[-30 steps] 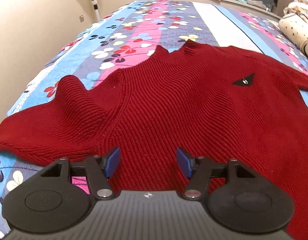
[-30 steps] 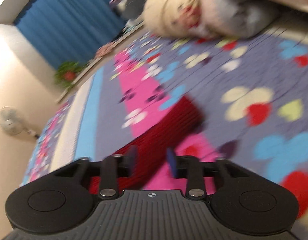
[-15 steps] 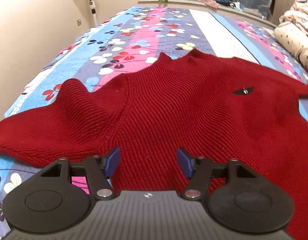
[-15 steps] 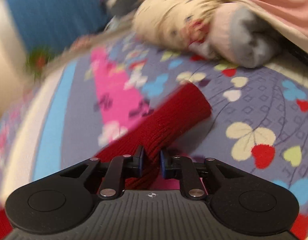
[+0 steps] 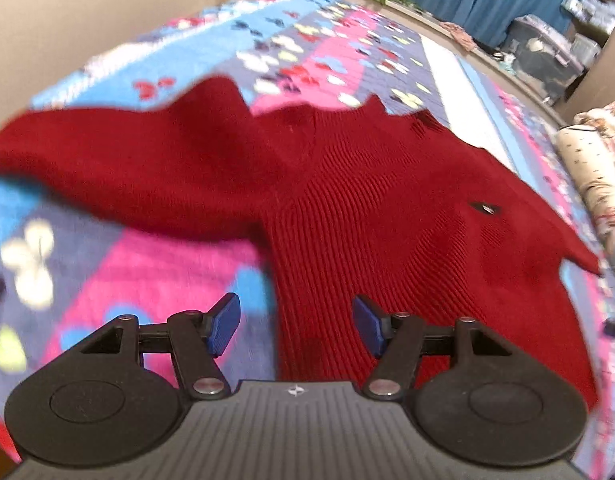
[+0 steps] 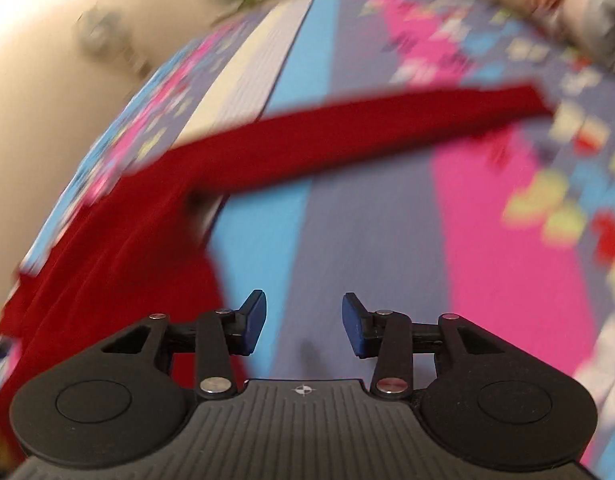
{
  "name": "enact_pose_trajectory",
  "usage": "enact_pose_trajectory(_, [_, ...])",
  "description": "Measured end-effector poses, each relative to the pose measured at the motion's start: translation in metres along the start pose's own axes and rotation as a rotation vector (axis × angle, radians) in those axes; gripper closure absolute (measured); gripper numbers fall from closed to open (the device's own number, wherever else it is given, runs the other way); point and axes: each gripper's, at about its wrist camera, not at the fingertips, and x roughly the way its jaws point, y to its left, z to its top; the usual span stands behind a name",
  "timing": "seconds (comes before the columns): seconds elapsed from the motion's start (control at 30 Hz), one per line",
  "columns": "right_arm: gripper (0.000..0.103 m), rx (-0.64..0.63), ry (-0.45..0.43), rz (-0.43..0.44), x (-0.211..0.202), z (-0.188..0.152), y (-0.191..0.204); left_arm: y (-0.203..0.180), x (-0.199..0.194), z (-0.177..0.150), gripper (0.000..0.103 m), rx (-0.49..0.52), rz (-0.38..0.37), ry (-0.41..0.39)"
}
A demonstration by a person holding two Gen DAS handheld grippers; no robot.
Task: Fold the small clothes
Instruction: 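Grasp the sleeve cuff with the right gripper and stretch the sleeve straight out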
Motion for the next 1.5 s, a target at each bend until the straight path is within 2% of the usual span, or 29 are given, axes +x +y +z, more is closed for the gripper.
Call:
enact_pose_trajectory(0.1, [0.059, -0.029, 0.071, 0.017, -0.003, -0.034, 0.016, 0.011, -0.024, -0.027, 0.035, -0.024, -0.083, 0.011])
enact_pose_trajectory(0.23, [0.059, -0.151, 0.132, -0.047, -0.002, -0.064, 0.036, 0.016, -0.05, -0.067, 0.034, -0.018, -0.194, 0.026])
enact_pose_trajectory(0.33, [0.06, -0.194, 0.111, -0.07, -0.007, -0.075, 0.043, 0.011, -0.057, -0.093, 0.033, 0.03, -0.184, 0.051])
enact_pose_trajectory(0.4, [0.075, -0.202, 0.098, -0.079, -0.009, -0.081, 0.047, 0.005, -0.049, -0.109, 0.033, 0.057, -0.142, 0.108])
enact_pose_trajectory(0.43, [0.087, -0.226, 0.087, -0.093, -0.009, -0.083, 0.051, 0.001, -0.044, -0.116, 0.044, 0.082, -0.102, 0.134])
enact_pose_trajectory(0.47, [0.091, -0.245, 0.076, -0.103, -0.007, -0.081, 0.052, -0.001, -0.04, -0.122, 0.082, 0.109, -0.072, 0.154])
enact_pose_trajectory(0.5, [0.093, -0.24, 0.068, -0.107, -0.01, -0.081, 0.054, -0.004, -0.038, -0.125, 0.092, 0.131, -0.063, 0.173])
enact_pose_trajectory(0.57, [0.097, -0.19, 0.025, -0.098, -0.023, -0.077, 0.052, -0.007, -0.051, -0.124, 0.092, 0.146, -0.085, 0.128])
enact_pose_trajectory(0.7, [0.098, -0.022, -0.189, 0.036, -0.1, -0.065, 0.042, -0.004, -0.108, -0.125, 0.093, 0.121, -0.284, -0.003])
enact_pose_trajectory(0.73, [0.098, -0.007, -0.221, 0.047, -0.117, -0.066, 0.042, -0.005, -0.118, -0.131, 0.093, 0.145, -0.303, -0.017])
enact_pose_trajectory(0.8, [0.098, -0.023, -0.255, -0.001, -0.137, -0.071, 0.042, -0.007, -0.121, -0.139, 0.093, 0.166, -0.288, 0.0])
enact_pose_trajectory(0.83, [0.098, -0.027, -0.235, -0.038, -0.138, -0.074, 0.039, -0.006, -0.117, -0.142, 0.092, 0.169, -0.274, 0.023])
enact_pose_trajectory(0.87, [0.097, -0.021, -0.186, -0.073, -0.13, -0.076, 0.033, -0.009, -0.109, -0.143, 0.086, 0.185, -0.236, 0.052])
enact_pose_trajectory(0.9, [0.097, -0.024, -0.119, -0.099, -0.117, -0.077, 0.028, -0.01, -0.101, -0.142, 0.084, 0.199, -0.185, 0.08])
enact_pose_trajectory(0.93, [0.097, -0.036, -0.045, -0.131, -0.101, -0.08, 0.024, -0.009, -0.091, -0.142, 0.076, 0.201, -0.13, 0.104])
enact_pose_trajectory(0.97, [0.097, -0.039, 0.005, -0.198, -0.088, -0.082, 0.021, -0.004, -0.087, -0.14, 0.074, 0.193, -0.094, 0.11])
enact_pose_trajectory(1.0, [0.096, -0.049, 0.004, -0.293, -0.083, -0.082, 0.021, -0.003, -0.085, -0.138, 0.074, 0.184, -0.075, 0.097])
enact_pose_trajectory(1.03, [0.093, -0.074, -0.032, -0.334, -0.083, -0.081, 0.024, -0.003, -0.086, -0.135, 0.074, 0.179, -0.091, 0.077])
enact_pose_trajectory(1.07, [0.093, -0.1, -0.08, -0.33, -0.086, -0.079, 0.03, -0.005, -0.086, -0.132, 0.07, 0.176, -0.118, 0.059])
enact_pose_trajectory(1.1, [0.093, -0.111, -0.102, -0.288, -0.088, -0.078, 0.034, -0.008, -0.087, -0.131, 0.069, 0.182, -0.148, 0.044])
enact_pose_trajectory(1.17, [0.093, -0.14, -0.092, -0.16, -0.084, -0.078, 0.044, -0.018, -0.083, -0.131, 0.067, 0.208, -0.196, 0.051])
enact_pose_trajectory(1.2, [0.091, -0.161, -0.051, -0.12, -0.077, -0.08, 0.047, -0.024, -0.074, -0.132, 0.065, 0.223, -0.208, 0.085])
enact_pose_trajectory(1.23, [0.085, -0.18, 0.007, -0.101, -0.067, -0.083, 0.049, -0.03, -0.064, -0.134, 0.057, 0.244, -0.188, 0.131])
enact_pose_trajectory(1.27, [0.078, -0.203, 0.097, -0.108, -0.052, -0.088, 0.051, -0.037, -0.049, -0.139, 0.054, 0.289, -0.129, 0.194])
enact_pose_trajectory(1.3, [0.078, -0.229, 0.193, -0.157, -0.034, -0.095, 0.05, -0.043, -0.037, -0.145, 0.055, 0.341, -0.072, 0.241])
enact_pose_trajectory(1.33, [0.078, -0.261, 0.223, -0.195, -0.026, -0.101, 0.05, -0.049, -0.033, -0.148, 0.054, 0.389, -0.046, 0.241])
enact_pose_trajectory(1.4, [0.076, -0.298, 0.175, -0.183, -0.035, -0.097, 0.056, -0.056, -0.041, -0.144, 0.052, 0.41, -0.07, 0.187])
enact_pose_trajectory(1.47, [0.07, -0.276, 0.116, -0.119, -0.047, -0.091, 0.056, -0.054, -0.049, -0.137, 0.034, 0.37, -0.087, 0.123])
enact_pose_trajectory(1.5, [0.067, -0.265, 0.111, -0.122, -0.047, -0.09, 0.055, -0.053, -0.049, -0.134, 0.032, 0.356, -0.074, 0.112])
